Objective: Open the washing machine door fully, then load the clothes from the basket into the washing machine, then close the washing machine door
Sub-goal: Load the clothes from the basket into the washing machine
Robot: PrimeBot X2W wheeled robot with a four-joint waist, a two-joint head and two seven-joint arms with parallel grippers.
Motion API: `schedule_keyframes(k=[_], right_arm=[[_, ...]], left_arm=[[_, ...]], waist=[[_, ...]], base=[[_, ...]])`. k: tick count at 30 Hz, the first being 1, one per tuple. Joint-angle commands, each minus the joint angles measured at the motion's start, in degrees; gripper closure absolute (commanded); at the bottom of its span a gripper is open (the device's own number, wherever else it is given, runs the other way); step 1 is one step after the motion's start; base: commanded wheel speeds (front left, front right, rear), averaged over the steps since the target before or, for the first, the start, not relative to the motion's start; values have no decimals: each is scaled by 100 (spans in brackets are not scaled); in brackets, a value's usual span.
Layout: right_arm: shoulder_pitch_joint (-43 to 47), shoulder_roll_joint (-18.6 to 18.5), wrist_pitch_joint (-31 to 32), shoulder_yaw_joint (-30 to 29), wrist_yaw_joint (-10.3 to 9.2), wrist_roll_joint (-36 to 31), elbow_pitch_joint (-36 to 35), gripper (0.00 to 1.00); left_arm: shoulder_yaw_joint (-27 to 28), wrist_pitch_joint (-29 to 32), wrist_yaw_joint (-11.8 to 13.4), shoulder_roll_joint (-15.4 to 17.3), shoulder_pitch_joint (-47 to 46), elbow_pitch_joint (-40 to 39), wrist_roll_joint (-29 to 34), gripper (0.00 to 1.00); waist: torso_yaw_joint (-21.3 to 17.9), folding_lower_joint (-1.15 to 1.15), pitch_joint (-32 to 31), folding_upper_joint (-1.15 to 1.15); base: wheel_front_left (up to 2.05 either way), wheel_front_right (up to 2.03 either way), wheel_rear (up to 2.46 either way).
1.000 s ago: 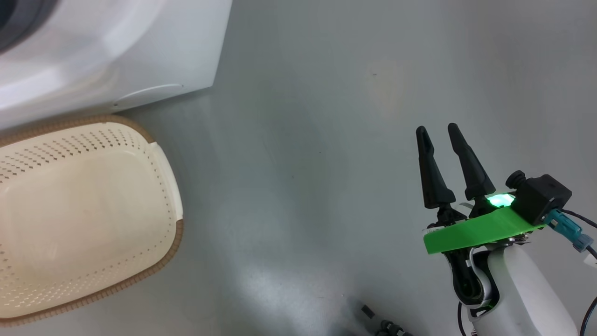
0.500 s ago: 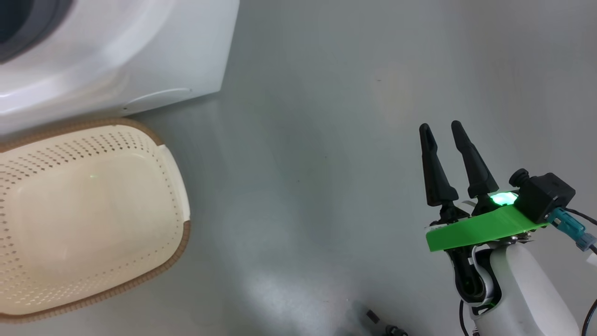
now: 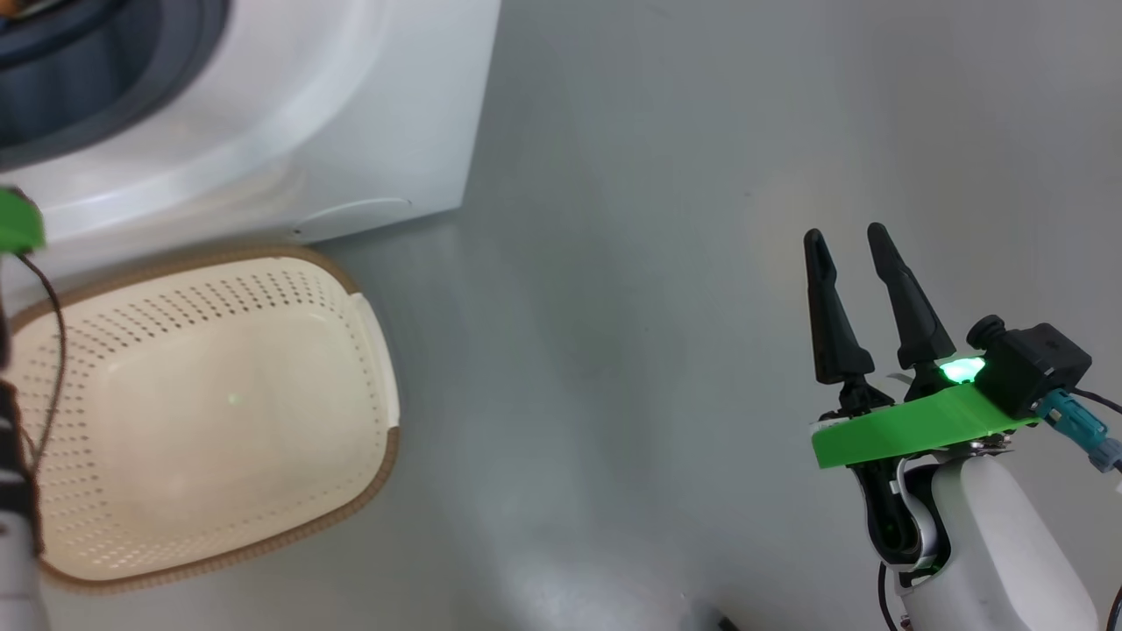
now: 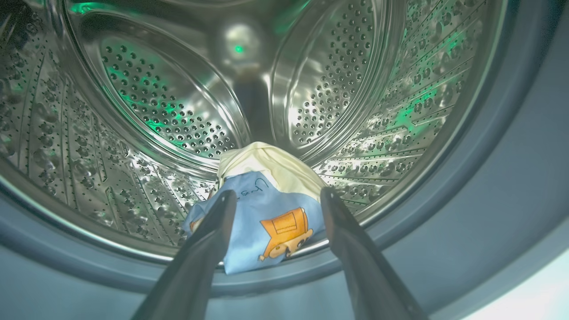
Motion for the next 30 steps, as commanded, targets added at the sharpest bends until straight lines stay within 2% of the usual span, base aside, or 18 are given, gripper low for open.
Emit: schedule_keyframes(k=[1, 14, 30], right_arm=[[37, -36, -46, 66, 25, -115, -94, 0], [213, -243, -46, 24, 25, -324, 69, 0], [774, -578, -46, 5, 25, -242, 277, 0]], left_arm=[[185, -29, 5, 171, 318, -303, 3, 0], [599, -29, -27, -445, 1780, -1021, 103, 0], [449, -29, -38, -1011, 3160, -1499, 109, 0]], waist=[[161, 1, -199, 0], [638, 1, -875, 0], [1136, 1, -1895, 0]], base=[[0, 0, 0], [0, 0, 0], [0, 0, 0]])
